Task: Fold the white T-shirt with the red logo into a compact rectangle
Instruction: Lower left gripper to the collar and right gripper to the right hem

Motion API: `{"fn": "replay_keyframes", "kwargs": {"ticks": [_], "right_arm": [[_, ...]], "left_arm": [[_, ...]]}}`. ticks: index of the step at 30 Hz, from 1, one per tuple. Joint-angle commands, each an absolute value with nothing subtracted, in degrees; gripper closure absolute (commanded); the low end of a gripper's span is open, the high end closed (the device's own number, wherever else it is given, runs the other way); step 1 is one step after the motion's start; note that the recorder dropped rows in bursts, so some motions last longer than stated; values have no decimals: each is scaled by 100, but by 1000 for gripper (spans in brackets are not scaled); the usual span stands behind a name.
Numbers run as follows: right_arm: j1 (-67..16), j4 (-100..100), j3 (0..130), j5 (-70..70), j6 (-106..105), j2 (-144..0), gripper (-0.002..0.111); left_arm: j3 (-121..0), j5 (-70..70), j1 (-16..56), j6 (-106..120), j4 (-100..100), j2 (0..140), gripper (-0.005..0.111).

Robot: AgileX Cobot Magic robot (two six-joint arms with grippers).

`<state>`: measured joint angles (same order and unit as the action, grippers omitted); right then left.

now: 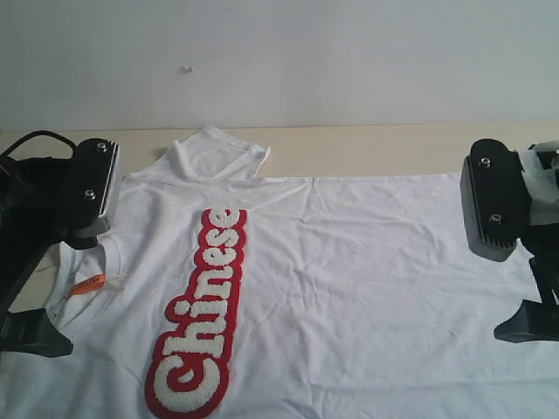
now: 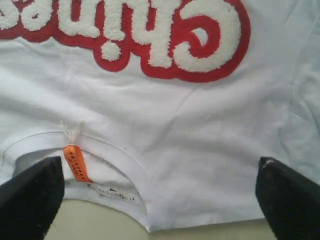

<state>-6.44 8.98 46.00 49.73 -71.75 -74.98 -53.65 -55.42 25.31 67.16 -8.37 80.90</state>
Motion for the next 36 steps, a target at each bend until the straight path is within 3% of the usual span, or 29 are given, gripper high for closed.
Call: {"fn": "replay_keyframes", "kwargs": {"ticks": [1, 5, 11, 20, 36], "right_arm": [[-662, 805, 4597, 4956, -7393, -7914, 4], [-662, 296, 4783, 4913, -7487, -8478, 4], [-604, -32, 5162, 4908, -7487, -8879, 4], [81, -32, 5609, 4917, -7616, -9575, 4], [320, 0, 5733, 4480, -7984, -10629, 4]], "left_arm": [[-5351, -5520, 2139, 7595, -957, 8368, 1], [-5951, -5466, 1530, 8094, -1039, 9267, 1], [-6679, -5974, 1430, 8316, -856, 10104, 1], [-6750, -5803, 1430, 8396, -804, 10264, 1], [-6750, -5777, 1430, 8396, -804, 10399, 1]]}}
